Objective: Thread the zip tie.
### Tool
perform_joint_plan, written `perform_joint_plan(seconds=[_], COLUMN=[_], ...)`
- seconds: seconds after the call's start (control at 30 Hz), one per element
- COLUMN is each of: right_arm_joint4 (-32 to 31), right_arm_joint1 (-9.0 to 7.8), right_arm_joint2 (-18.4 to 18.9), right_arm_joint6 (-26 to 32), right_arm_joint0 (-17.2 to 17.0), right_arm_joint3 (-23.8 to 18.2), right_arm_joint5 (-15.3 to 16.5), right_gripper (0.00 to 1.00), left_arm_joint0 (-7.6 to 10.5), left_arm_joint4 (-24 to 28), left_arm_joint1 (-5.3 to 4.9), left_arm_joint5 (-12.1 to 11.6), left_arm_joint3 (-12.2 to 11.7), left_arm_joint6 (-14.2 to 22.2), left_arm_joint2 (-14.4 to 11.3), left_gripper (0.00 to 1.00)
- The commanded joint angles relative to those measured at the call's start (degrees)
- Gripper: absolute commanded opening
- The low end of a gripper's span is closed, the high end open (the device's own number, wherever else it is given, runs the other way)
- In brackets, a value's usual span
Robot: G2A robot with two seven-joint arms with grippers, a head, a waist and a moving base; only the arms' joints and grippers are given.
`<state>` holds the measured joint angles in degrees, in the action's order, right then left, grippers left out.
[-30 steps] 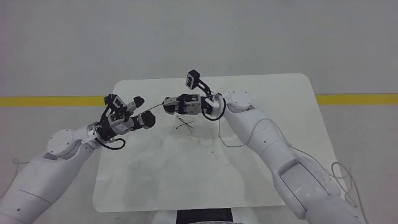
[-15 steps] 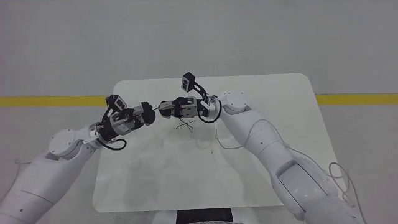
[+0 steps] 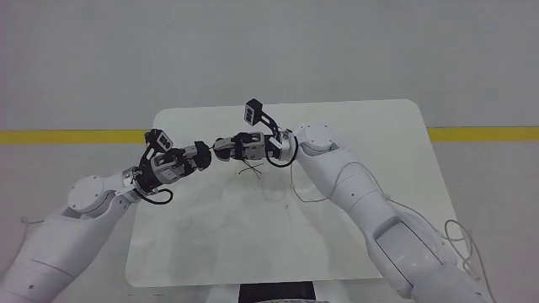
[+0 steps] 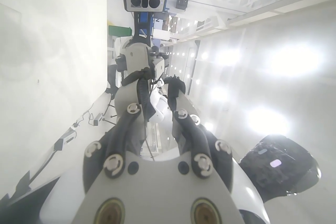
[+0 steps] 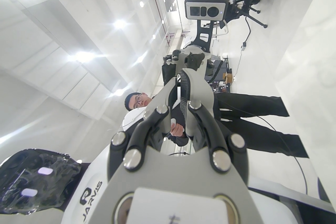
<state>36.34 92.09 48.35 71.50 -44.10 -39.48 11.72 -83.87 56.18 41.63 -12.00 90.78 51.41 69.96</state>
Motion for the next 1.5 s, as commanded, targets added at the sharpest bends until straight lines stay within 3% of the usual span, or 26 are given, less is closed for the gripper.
perform_joint_plan(seconds=[0.0, 0.5, 0.83, 0.93, 1.03, 1.23, 1.27, 1.33, 1.47], right_arm_joint4=[-0.18, -1.59, -2.07, -2.27, -2.42, -2.59, -2.5, -2.14, -2.0], right_arm_joint1=[0.01, -0.01, -0.04, -0.02, 0.0, 0.05, 0.05, -0.01, -0.42], right_arm_joint2=[0.01, 0.13, 0.2, 0.14, 0.09, 0.05, 0.15, 0.55, 1.65], right_arm_joint6=[-0.11, -0.37, -0.11, -0.02, -0.02, -0.1, -0.24, -0.85, -1.04], right_arm_joint0=[-0.01, -0.2, -0.43, -0.46, -0.47, -0.57, -0.6, -0.71, -0.71], right_arm_joint3=[-0.04, -0.89, -1.49, -1.59, -1.63, -1.55, -1.47, -1.35, -1.1], right_arm_joint5=[-0.05, -0.34, -0.8, -0.98, -1.07, -1.15, -1.17, -0.97, -0.63], right_gripper=[0.0, 0.0, 0.0, 0.0, 0.0, 0.0, 0.07, 1.0, 1.0], left_arm_joint0=[-0.09, -1.4, -2.29, -2.49, -2.66, -2.97, -3.01, -3.06, -3.29], left_arm_joint4=[-0.14, -1.2, -1.68, -1.85, -2.04, -2.42, -2.59, -2.89, -3.29], left_arm_joint1=[0.1, 0.83, 1.29, 1.44, 1.57, 1.86, 1.92, 2.01, 2.14], left_arm_joint5=[0.08, 0.73, 1.2, 1.35, 1.51, 1.74, 1.7, 1.57, 1.02], left_arm_joint3=[0.02, 0.21, 0.65, 0.85, 0.96, 0.96, 0.87, 0.7, 0.12], left_arm_joint6=[0.07, -0.26, -0.21, -0.22, -0.11, 0.21, 0.28, 0.37, 0.85], left_arm_joint2=[0.16, 1.99, 3.08, 3.41, 3.73, 4.12, 4.2, 4.33, 4.99], left_gripper=[0.15, 0.05, 0.11, 0.09, 0.0, 0.0, 0.0, 0.0, 0.0])
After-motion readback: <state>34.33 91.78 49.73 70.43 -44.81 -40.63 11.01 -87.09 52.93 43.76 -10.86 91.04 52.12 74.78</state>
